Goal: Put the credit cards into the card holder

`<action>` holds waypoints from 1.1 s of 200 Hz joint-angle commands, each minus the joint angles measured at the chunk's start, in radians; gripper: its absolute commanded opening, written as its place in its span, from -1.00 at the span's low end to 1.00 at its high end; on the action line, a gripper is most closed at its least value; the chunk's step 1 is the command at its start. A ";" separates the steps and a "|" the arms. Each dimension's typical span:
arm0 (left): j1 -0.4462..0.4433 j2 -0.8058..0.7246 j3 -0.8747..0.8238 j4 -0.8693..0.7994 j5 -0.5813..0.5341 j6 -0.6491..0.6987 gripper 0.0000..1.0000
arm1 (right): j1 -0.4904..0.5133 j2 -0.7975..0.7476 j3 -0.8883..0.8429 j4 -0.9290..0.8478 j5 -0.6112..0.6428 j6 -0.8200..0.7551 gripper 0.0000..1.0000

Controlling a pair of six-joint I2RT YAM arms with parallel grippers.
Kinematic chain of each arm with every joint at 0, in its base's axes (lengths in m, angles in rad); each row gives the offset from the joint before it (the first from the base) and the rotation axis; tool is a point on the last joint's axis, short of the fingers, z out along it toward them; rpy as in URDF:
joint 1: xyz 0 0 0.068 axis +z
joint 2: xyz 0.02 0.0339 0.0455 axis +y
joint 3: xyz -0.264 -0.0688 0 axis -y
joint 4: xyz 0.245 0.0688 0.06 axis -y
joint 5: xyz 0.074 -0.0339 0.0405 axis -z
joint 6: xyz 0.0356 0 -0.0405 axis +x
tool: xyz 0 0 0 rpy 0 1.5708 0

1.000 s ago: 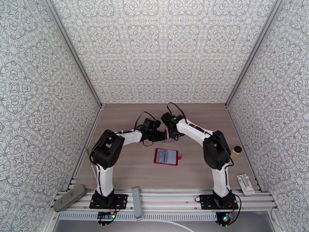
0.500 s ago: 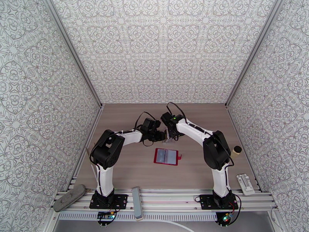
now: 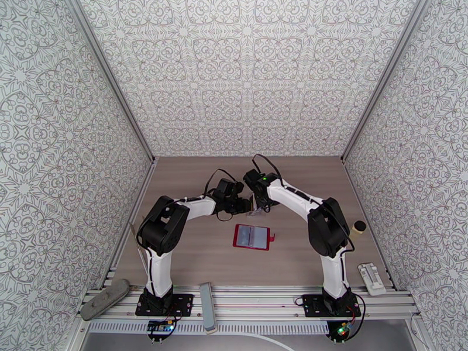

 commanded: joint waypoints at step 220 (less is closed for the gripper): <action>0.008 0.041 0.006 -0.034 0.002 -0.003 -0.32 | 0.008 -0.024 0.034 -0.042 0.009 -0.009 -0.66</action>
